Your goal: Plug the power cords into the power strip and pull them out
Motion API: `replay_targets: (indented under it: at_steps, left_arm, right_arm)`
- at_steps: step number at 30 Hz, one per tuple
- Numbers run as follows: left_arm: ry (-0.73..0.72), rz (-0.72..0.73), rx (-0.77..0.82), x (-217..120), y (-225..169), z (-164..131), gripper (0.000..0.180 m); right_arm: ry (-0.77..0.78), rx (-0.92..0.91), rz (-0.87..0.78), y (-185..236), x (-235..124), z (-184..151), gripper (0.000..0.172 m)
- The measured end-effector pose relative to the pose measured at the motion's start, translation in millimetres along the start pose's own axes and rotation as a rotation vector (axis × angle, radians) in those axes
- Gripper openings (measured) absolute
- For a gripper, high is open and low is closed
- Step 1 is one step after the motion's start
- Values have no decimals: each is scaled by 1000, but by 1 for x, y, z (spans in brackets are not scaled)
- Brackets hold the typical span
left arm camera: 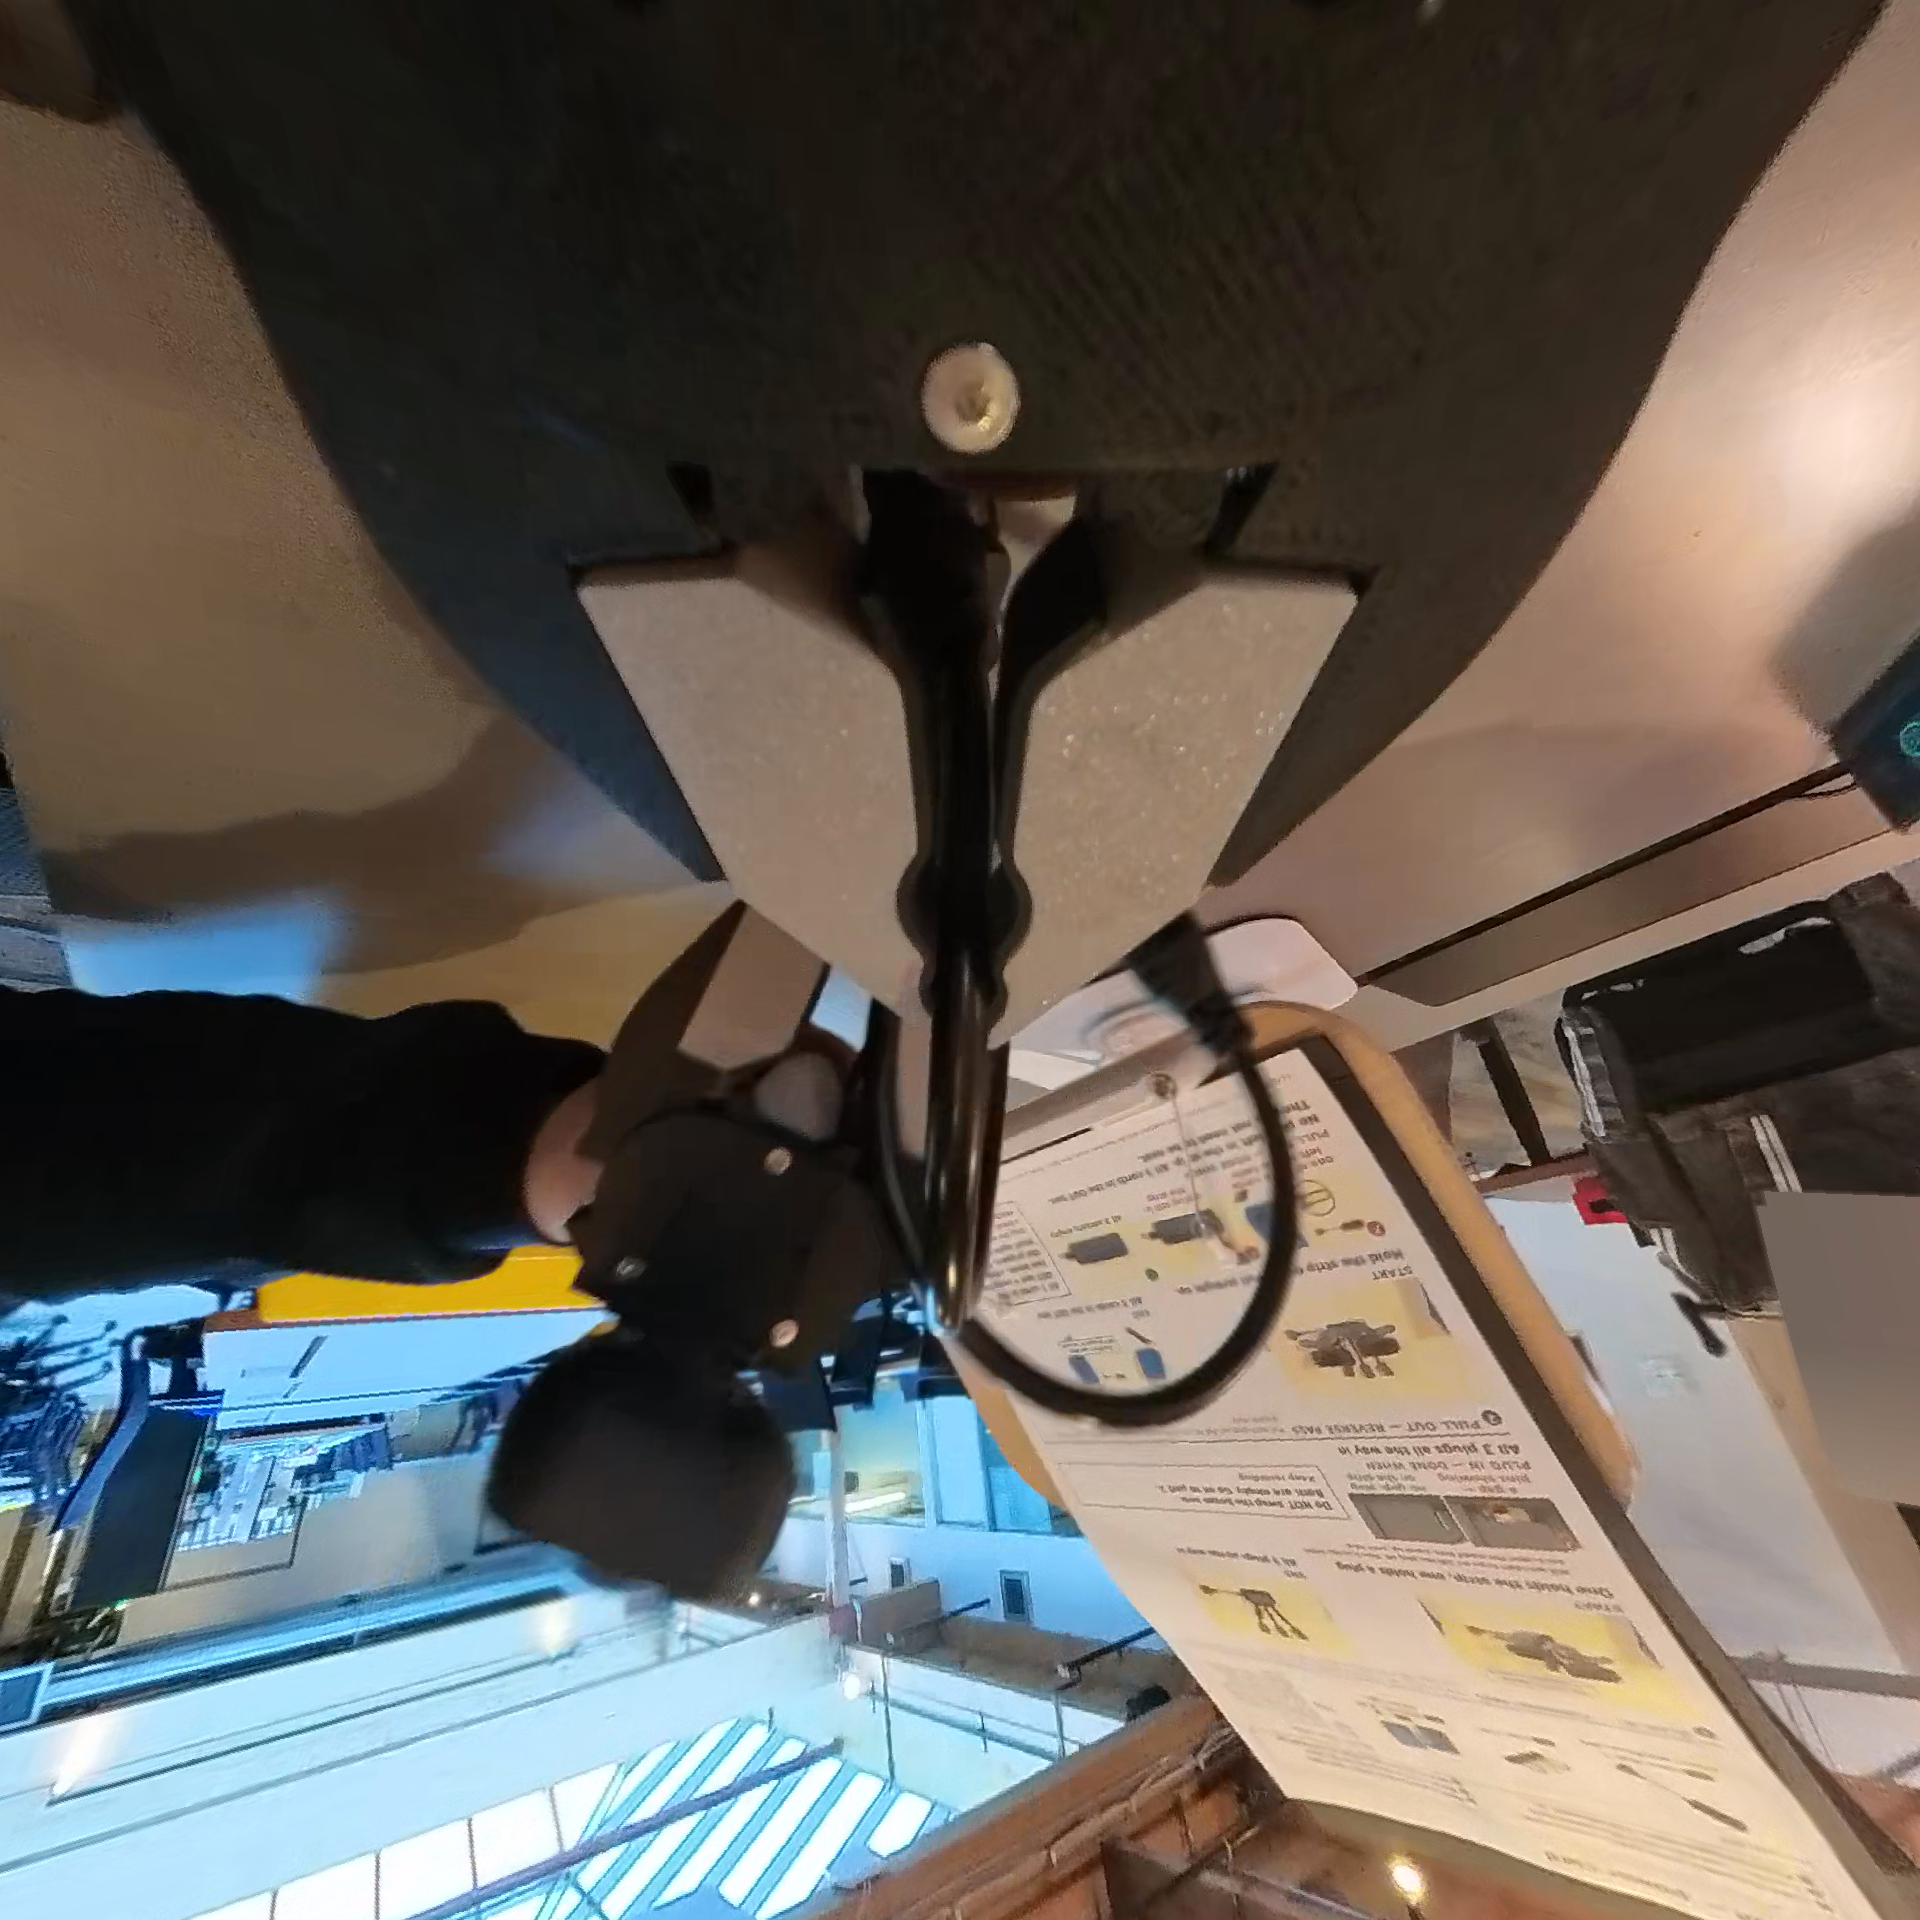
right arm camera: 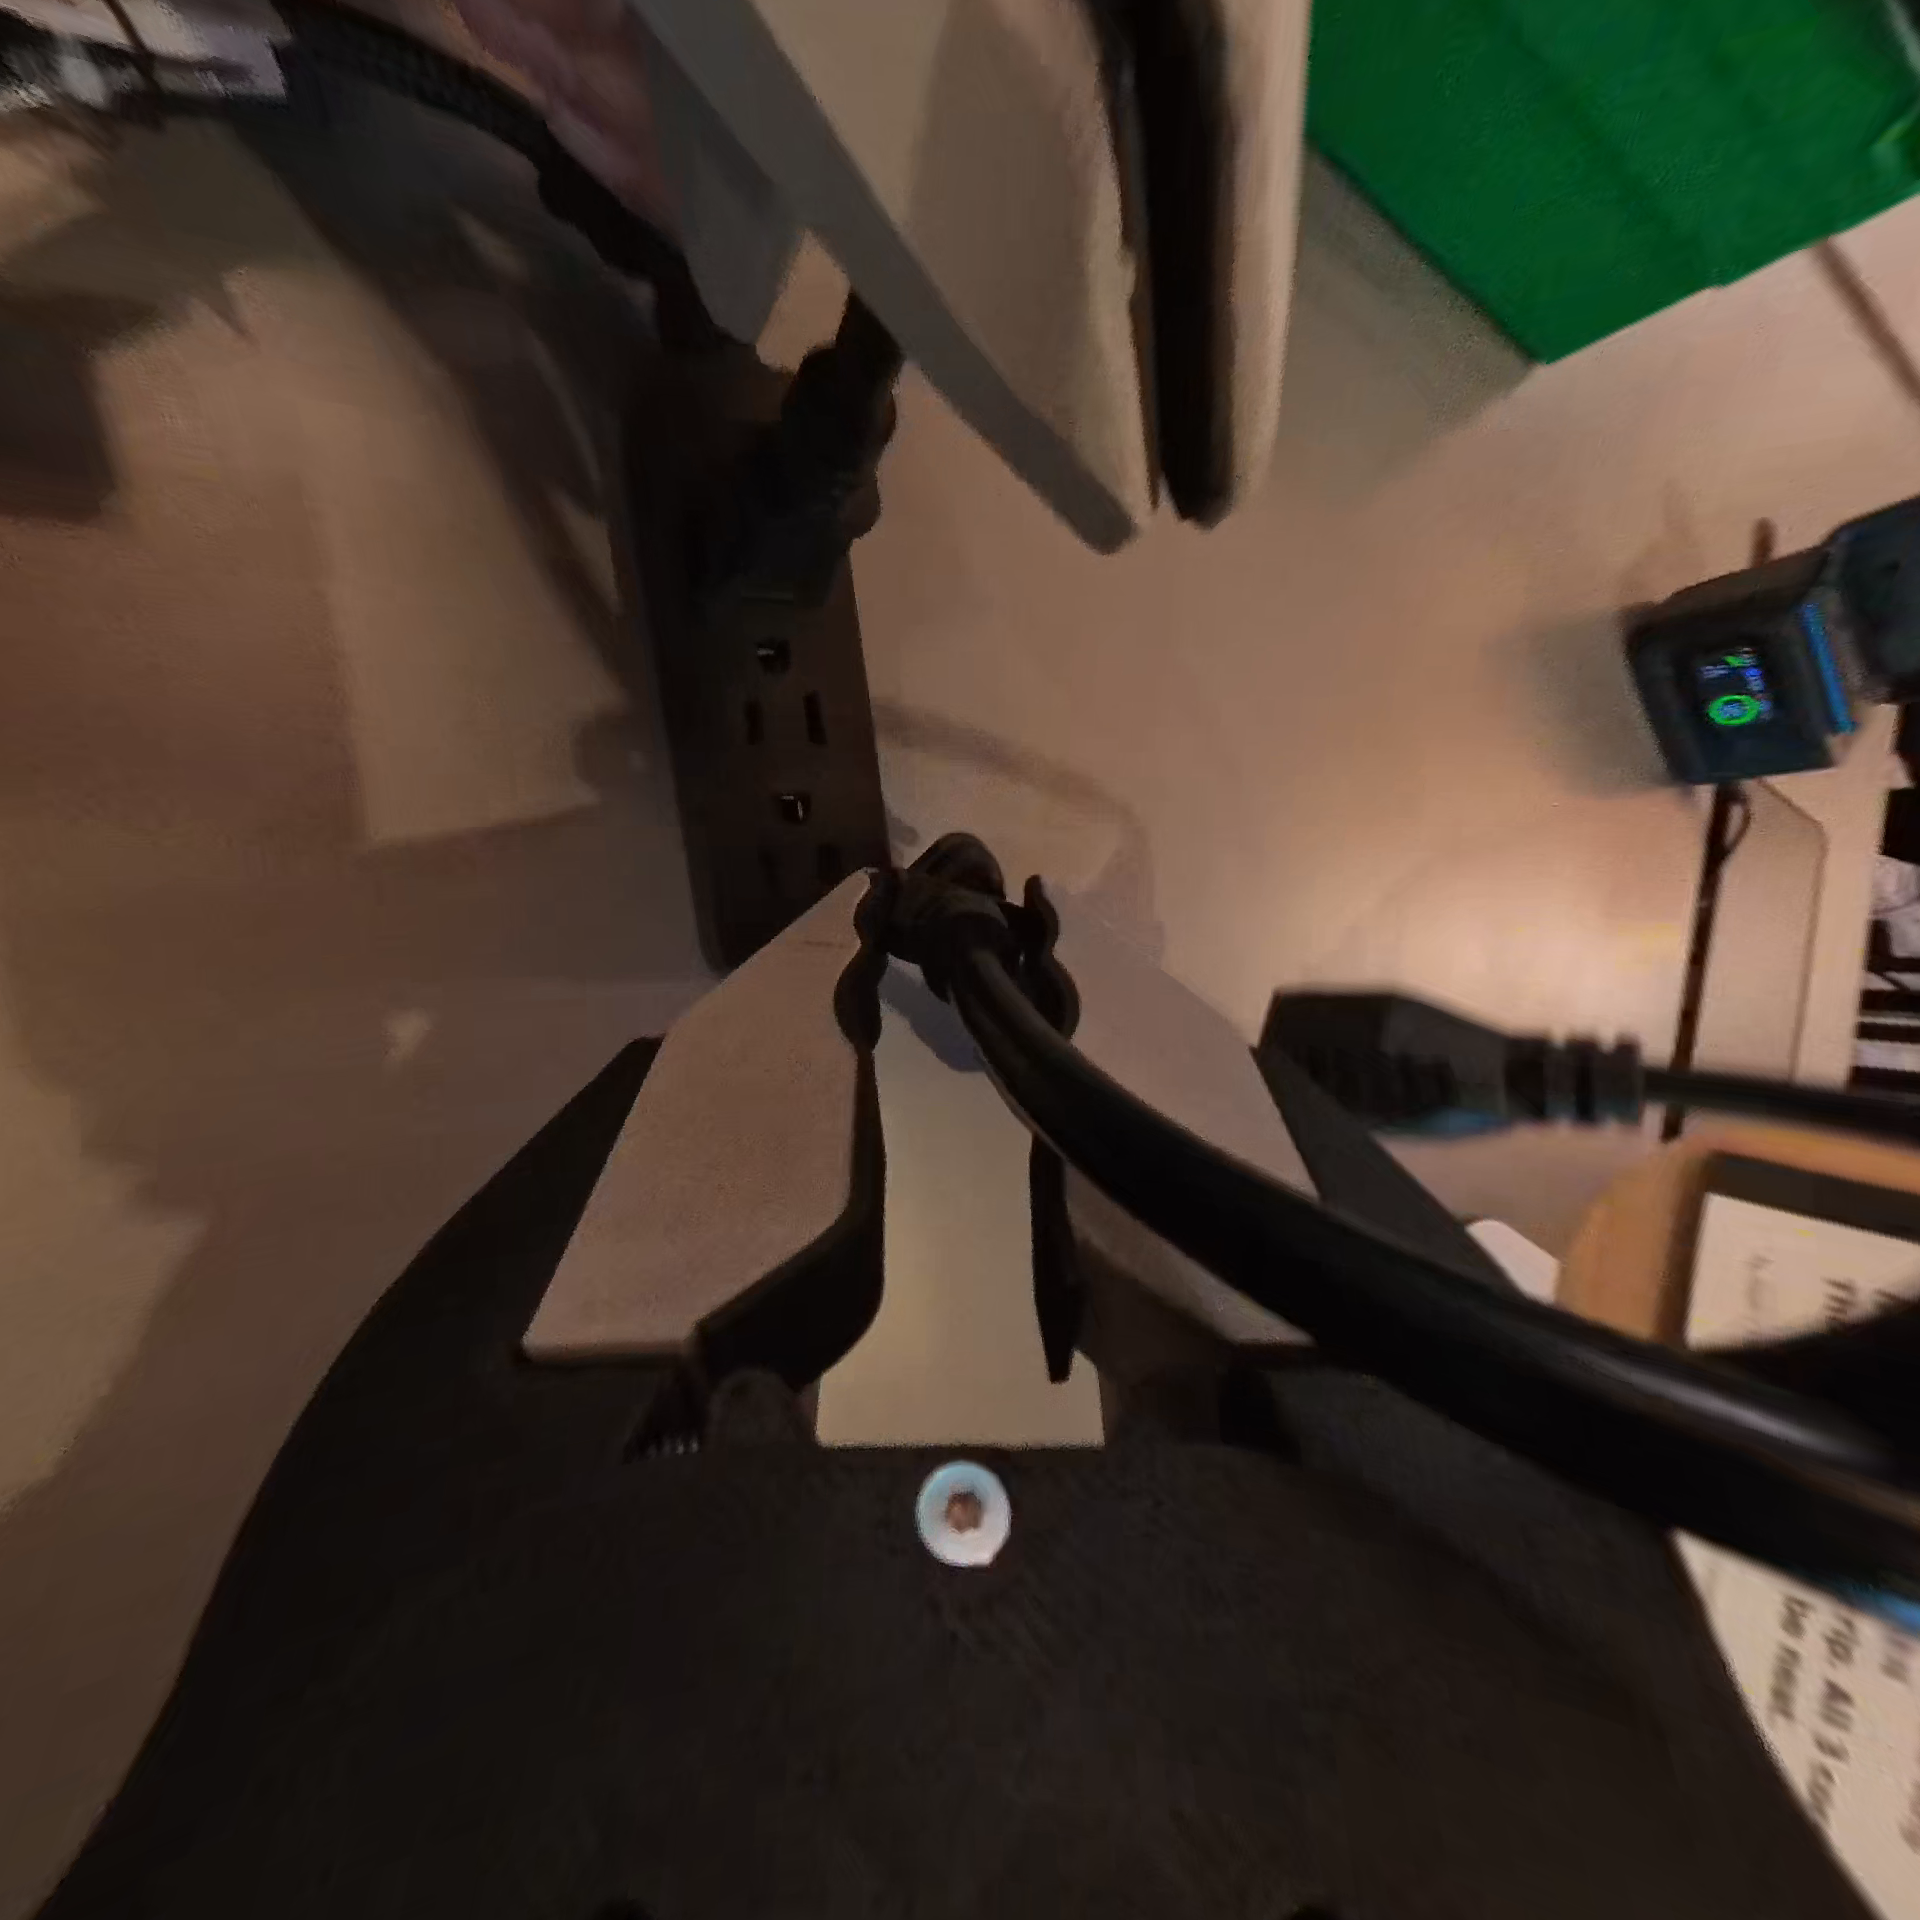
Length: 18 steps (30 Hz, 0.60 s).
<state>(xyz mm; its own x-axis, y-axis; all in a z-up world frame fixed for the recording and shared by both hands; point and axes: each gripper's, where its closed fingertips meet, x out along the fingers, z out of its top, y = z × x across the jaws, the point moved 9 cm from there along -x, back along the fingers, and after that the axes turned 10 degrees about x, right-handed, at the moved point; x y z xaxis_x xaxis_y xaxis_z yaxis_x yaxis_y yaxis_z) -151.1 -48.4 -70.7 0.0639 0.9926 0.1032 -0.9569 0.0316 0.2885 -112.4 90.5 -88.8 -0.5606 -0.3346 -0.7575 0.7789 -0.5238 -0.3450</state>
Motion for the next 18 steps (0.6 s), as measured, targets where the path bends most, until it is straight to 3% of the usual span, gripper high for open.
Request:
replay_targets:
  at_steps: [5, 8, 12, 18]
  left_arm:
    - [-10, -34, 12, -5, 1, 0, 0]
    - [60, 24, 20, -7, 6, -2, 0]
    - [288, 65, 7, -6, 10, -2, 15]
    - [410, 74, 100, -5, 0, 17, 31]
  right_arm:
    - [-14, -21, 102, 4, 0, 1, 24]
    - [-5, -23, 179, 17, -7, 1, 24]
    - [30, -101, 95, 35, -12, 6, 24]
    - [101, -190, 37, 51, -11, 19, 23]
